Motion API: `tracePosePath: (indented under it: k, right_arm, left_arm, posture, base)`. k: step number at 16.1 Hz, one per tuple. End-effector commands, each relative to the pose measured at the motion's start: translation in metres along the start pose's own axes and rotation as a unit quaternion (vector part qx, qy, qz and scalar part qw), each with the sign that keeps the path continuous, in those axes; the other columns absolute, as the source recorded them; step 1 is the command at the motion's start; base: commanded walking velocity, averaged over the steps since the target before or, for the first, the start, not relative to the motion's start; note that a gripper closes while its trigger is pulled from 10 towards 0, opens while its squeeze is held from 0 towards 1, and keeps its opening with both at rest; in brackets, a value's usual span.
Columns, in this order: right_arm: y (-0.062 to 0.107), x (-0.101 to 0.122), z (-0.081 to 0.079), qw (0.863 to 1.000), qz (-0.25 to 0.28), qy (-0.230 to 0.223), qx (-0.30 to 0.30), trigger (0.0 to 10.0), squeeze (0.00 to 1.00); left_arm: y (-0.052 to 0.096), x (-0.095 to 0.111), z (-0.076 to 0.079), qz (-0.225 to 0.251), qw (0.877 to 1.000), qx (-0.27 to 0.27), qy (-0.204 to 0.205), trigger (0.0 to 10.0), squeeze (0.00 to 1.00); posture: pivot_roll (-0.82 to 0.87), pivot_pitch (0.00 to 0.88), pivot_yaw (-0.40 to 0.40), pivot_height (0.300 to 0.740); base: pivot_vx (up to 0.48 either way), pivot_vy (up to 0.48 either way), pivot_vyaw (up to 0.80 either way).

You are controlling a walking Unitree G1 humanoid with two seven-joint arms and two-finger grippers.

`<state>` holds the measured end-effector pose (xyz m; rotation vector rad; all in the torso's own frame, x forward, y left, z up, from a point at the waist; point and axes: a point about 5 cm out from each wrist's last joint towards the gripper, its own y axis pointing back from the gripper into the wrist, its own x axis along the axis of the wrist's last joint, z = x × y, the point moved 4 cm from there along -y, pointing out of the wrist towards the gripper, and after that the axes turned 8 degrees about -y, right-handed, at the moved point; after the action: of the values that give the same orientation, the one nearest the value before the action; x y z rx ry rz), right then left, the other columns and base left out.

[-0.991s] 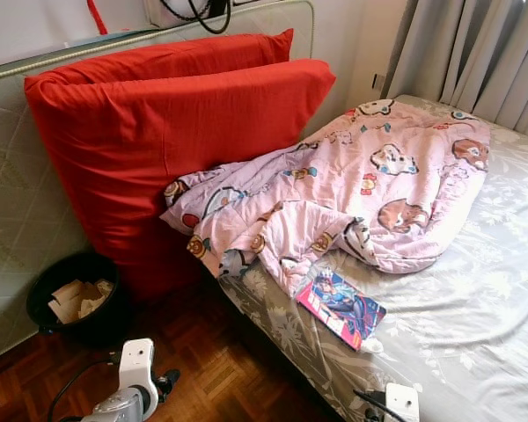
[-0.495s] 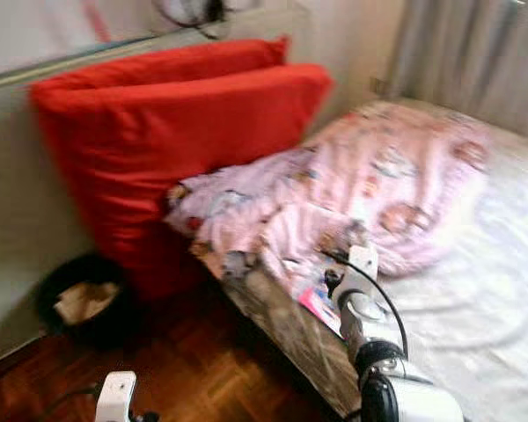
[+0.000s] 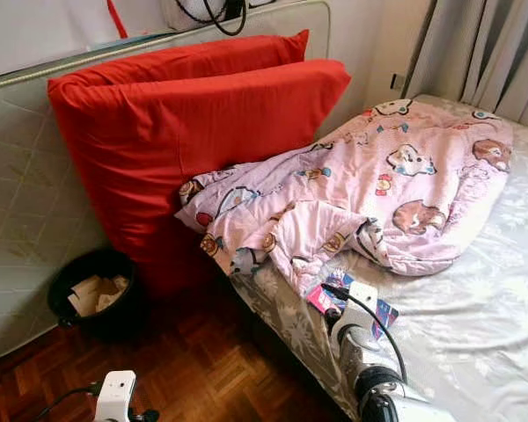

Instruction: Clean up the room

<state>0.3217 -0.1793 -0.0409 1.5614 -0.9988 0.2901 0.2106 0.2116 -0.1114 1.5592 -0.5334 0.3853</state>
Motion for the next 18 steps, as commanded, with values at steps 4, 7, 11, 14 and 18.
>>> tracePosePath:
  k: [4,7,11,14,18]
  right_arm:
    - [0.004,0.026,-0.007,0.994,0.109,0.008,0.022,10.0,0.00]
    - [0.011,0.048,-0.010,0.979,0.198,0.033,0.028,10.0,0.00]
    - [0.055,0.115,0.051,0.919,0.384,0.054,0.074,10.0,0.00]
    - [0.064,0.124,0.028,0.896,0.422,0.095,0.104,10.0,0.00]
    - [0.064,0.098,0.030,0.903,0.402,0.095,0.117,10.0,0.00]
  left_arm:
    - [0.001,0.006,-0.002,0.030,0.999,0.007,0.011,10.0,0.00]
    - [0.001,0.008,-0.003,0.039,0.999,0.011,0.014,10.0,0.00]
    - [0.001,0.009,-0.004,0.043,0.999,0.012,0.012,10.0,0.00]
    - [0.001,0.009,-0.004,0.047,0.999,0.012,0.015,10.0,0.00]
    - [0.002,0.009,-0.004,0.052,0.998,0.015,0.018,10.0,0.00]
  posture:
    - [0.04,0.000,0.035,0.740]
    - [0.04,0.000,0.036,0.740]
    - [0.02,0.000,0.036,0.740]
    - [0.01,0.000,0.032,0.740]
    - [0.00,0.000,0.030,0.740]
  base:
    - [0.000,0.000,0.00]
    - [0.000,0.000,0.00]
    - [0.000,0.000,0.00]
    - [0.000,0.000,0.00]
    - [0.000,0.000,0.00]
